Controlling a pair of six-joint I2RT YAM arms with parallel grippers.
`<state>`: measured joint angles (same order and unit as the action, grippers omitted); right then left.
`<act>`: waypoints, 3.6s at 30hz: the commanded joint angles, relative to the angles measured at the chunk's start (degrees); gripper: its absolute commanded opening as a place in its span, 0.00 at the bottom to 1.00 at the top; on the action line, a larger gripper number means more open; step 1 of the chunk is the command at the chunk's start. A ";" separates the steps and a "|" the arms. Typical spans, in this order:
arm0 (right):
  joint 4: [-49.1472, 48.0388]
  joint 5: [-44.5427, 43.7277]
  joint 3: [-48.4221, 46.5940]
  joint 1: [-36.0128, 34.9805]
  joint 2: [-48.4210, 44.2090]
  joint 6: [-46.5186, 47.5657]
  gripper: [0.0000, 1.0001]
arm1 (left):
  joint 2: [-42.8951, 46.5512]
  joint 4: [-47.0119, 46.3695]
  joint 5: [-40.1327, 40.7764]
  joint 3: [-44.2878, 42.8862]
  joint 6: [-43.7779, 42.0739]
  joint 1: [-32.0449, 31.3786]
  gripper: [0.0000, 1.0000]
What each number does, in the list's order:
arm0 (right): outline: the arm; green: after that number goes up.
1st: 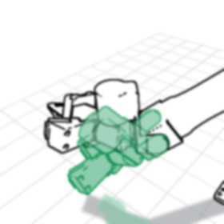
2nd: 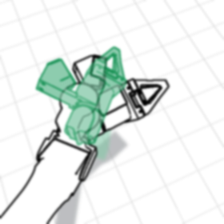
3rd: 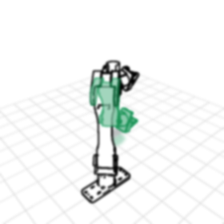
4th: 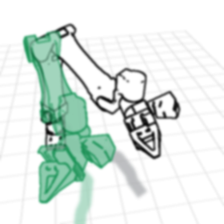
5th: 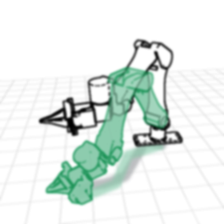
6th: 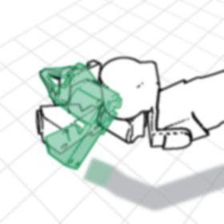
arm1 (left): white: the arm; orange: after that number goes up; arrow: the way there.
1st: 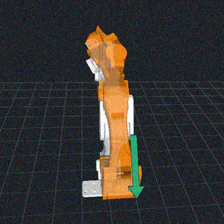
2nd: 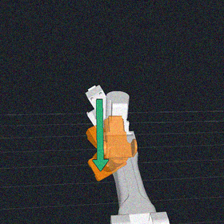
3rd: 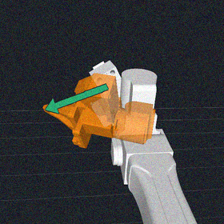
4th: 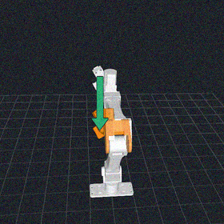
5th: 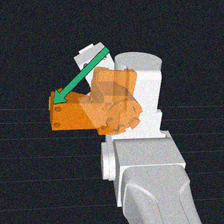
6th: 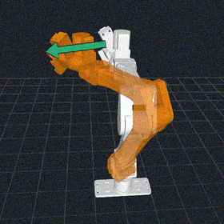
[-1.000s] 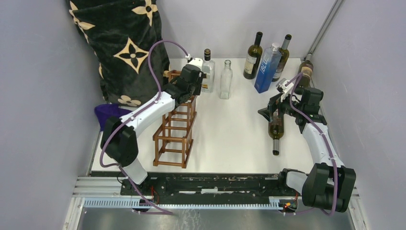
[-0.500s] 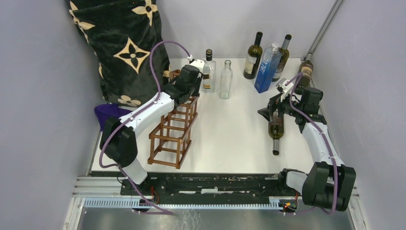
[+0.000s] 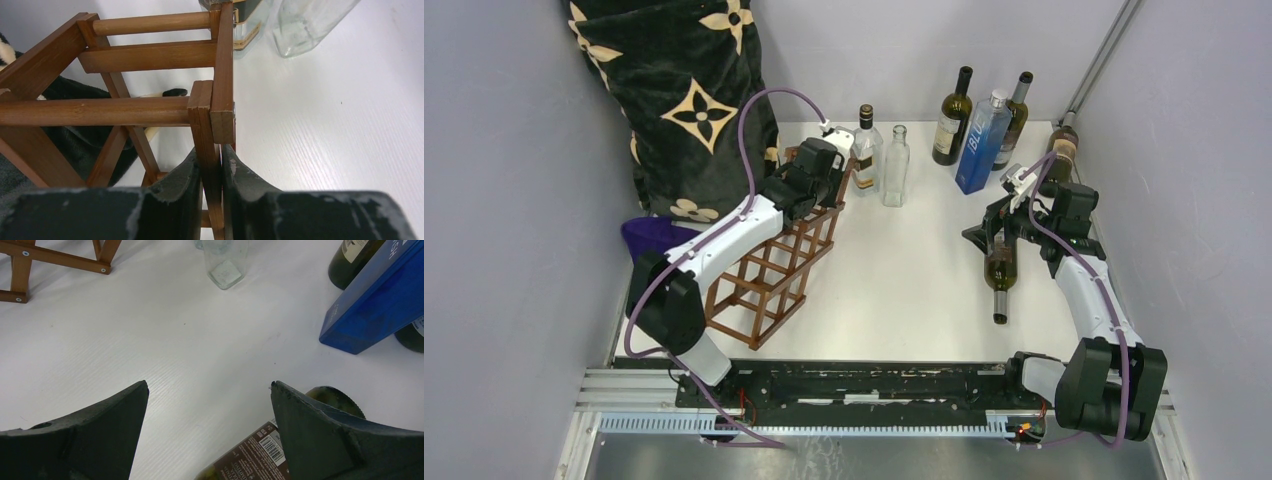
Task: Put the wine bottle on the wine rack
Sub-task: Adjust the wine rack at the center of the board, then pick up the wine bottle from the center of the board.
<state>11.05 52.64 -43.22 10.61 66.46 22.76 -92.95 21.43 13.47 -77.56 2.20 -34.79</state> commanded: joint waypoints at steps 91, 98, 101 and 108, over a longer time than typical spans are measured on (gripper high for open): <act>-27.60 2.29 -39.79 -21.03 33.98 -11.34 0.98 | 27.81 -17.39 -14.52 2.84 13.29 3.23 0.96; -26.07 -1.57 -44.37 -22.59 39.69 -11.90 0.98 | 26.72 -17.06 -13.65 2.01 11.21 3.23 0.97; -24.23 -2.95 -45.56 -23.34 40.99 -9.93 0.98 | 26.29 -16.97 -13.65 1.84 10.62 3.21 0.98; -26.20 -3.08 -45.12 -23.71 42.84 -10.37 0.98 | 25.39 -16.86 -13.65 1.88 10.05 3.20 0.98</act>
<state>-12.32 50.13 -86.04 -12.91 108.57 13.06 -67.35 5.91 -1.34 -74.59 15.05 -31.83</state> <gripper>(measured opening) 0.982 0.982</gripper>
